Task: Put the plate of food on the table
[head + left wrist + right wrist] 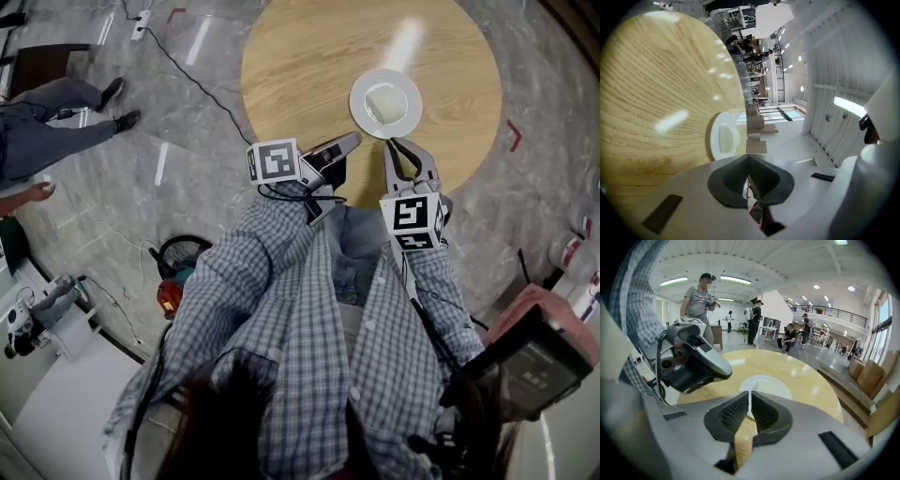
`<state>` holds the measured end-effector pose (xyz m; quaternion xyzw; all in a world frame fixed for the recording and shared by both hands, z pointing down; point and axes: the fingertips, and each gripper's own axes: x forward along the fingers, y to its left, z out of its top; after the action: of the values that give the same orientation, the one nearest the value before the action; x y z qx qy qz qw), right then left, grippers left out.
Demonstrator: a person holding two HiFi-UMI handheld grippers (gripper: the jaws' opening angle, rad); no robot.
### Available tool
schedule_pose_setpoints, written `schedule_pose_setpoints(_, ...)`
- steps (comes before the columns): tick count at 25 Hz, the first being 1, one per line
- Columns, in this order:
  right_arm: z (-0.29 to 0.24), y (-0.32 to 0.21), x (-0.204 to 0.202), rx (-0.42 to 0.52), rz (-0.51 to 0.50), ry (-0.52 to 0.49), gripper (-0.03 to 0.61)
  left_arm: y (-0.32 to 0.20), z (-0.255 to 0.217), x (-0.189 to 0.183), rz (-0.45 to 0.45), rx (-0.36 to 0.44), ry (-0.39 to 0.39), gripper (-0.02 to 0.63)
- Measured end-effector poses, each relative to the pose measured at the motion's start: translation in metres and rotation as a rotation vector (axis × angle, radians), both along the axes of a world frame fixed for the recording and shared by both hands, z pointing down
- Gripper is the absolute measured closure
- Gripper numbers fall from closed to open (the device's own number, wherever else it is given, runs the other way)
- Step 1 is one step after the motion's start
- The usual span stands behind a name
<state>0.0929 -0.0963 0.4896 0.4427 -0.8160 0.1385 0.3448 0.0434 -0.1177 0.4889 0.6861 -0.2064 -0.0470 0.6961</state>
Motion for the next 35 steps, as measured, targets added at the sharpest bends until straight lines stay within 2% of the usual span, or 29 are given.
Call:
schedule_pose_setpoints(4,-0.021,0.004,0.000,0.006,0.038,-0.082,0.554,-0.003,-0.022,-0.004,0.016,0.101,-0.017,0.606)
schedule_pose_setpoints(8,-0.051,0.002,-0.001,0.021,0.108,-0.216,0.554,-0.010,-0.056,-0.009,0.007,0.241,-0.034,0.606)
schedule_pose_setpoints(10,-0.064,-0.002,0.001,0.045,0.128,-0.251,0.554,-0.013,-0.069,-0.009,0.008,0.307,-0.055,0.606)
schedule_pose_setpoints(18,-0.109,-0.010,0.022,0.164,0.176,-0.247,0.554,-0.015,-0.117,0.000,0.069,0.513,-0.128,0.606)
schedule_pose_setpoints(25,-0.130,-0.026,0.034,0.207,0.219,-0.357,0.555,-0.023,-0.144,0.003,0.098,0.647,-0.170,0.606)
schedule_pose_setpoints(35,-0.160,-0.029,0.031,0.294,0.163,-0.337,0.569,-0.018,-0.162,0.016,0.186,0.787,-0.231,0.606)
